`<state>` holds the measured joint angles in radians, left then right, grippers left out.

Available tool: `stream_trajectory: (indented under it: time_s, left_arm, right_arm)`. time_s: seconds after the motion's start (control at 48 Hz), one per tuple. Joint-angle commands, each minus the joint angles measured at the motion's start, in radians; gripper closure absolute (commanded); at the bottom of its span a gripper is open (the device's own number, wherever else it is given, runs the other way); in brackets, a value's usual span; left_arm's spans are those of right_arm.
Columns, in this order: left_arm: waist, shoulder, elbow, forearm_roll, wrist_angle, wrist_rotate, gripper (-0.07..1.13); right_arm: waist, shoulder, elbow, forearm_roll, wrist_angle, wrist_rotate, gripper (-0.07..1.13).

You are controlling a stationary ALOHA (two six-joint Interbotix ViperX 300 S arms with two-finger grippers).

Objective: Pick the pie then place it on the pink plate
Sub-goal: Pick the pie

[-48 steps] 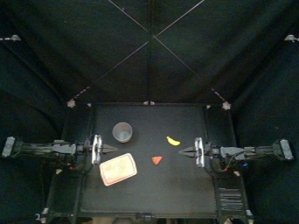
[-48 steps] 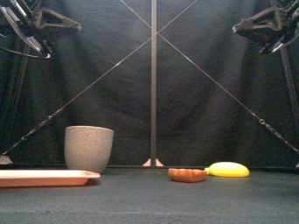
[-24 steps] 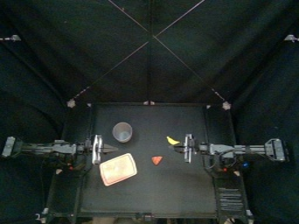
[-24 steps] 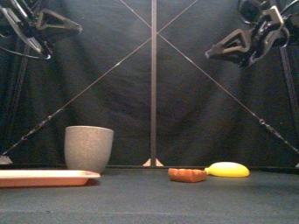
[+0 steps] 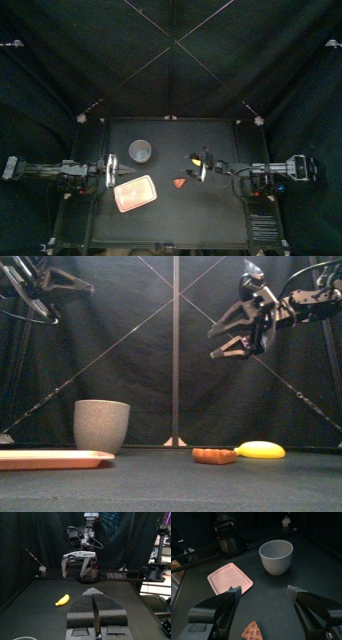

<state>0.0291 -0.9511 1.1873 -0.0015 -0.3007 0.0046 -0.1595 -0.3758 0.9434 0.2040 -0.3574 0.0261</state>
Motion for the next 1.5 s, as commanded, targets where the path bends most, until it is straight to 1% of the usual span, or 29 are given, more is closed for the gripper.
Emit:
stream_trajectory:
  time_s: [0.021, 0.125, 0.208, 0.375, 0.521, 0.625, 0.688, 0.75, 0.875, 1.0, 1.083, 1.167, 1.5]
  left_arm:
    - [0.015, 0.005, -0.021, 0.003, -0.009, 0.002, 1.05]
    - [0.029, 0.005, -0.02, 0.006, -0.009, 0.002, 1.05]
    - [0.037, 0.005, -0.017, 0.006, -0.009, 0.002, 1.05]
    - [0.049, 0.005, -0.009, 0.005, -0.009, 0.002, 1.05]
    - [0.051, 0.006, -0.011, 0.003, -0.014, 0.002, 1.05]
    - [0.051, 0.006, -0.009, 0.003, -0.029, 0.0, 1.05]
    - [0.051, 0.005, -0.006, 0.003, -0.044, 0.002, 1.05]
    - [0.051, 0.005, -0.002, 0.005, -0.052, 0.002, 1.05]
    - [0.055, 0.006, 0.008, 0.006, -0.057, 0.002, 1.05]
    - [0.057, 0.005, 0.015, 0.005, -0.057, 0.002, 1.05]
    - [0.057, 0.005, 0.02, 0.003, -0.057, 0.0, 1.05]
    - [0.057, 0.005, 0.023, 0.003, -0.057, 0.0, 1.05]
    - [0.06, 0.006, 0.029, 0.002, -0.057, 0.0, 1.05]
  right_arm:
    - [0.002, 0.034, -0.034, 0.008, -0.006, -0.006, 0.0]
    - [0.005, 0.072, -0.06, -0.021, 0.034, -0.005, 0.0]
    - [0.009, 0.101, -0.1, -0.055, 0.138, -0.005, 0.0]
    - [0.032, 0.172, -0.198, -0.137, 0.433, -0.009, 0.0]
    - [0.08, 0.268, -0.319, -0.255, 0.736, -0.021, 0.0]
    - [0.112, 0.344, -0.411, -0.327, 0.907, -0.028, 0.0]
    - [0.126, 0.39, -0.454, -0.347, 0.983, -0.048, 0.0]
    - [0.137, 0.426, -0.488, -0.336, 1.037, -0.094, 0.0]
    - [0.149, 0.492, -0.522, -0.249, 1.043, -0.219, 0.0]
    - [0.144, 0.54, -0.537, -0.195, 1.025, -0.314, 0.0]
    - [0.143, 0.56, -0.545, -0.195, 1.023, -0.339, 0.0]
    - [0.141, 0.565, -0.546, -0.204, 1.019, -0.342, 0.0]
    - [0.092, 0.586, -0.549, -0.245, 0.992, -0.35, 0.0]
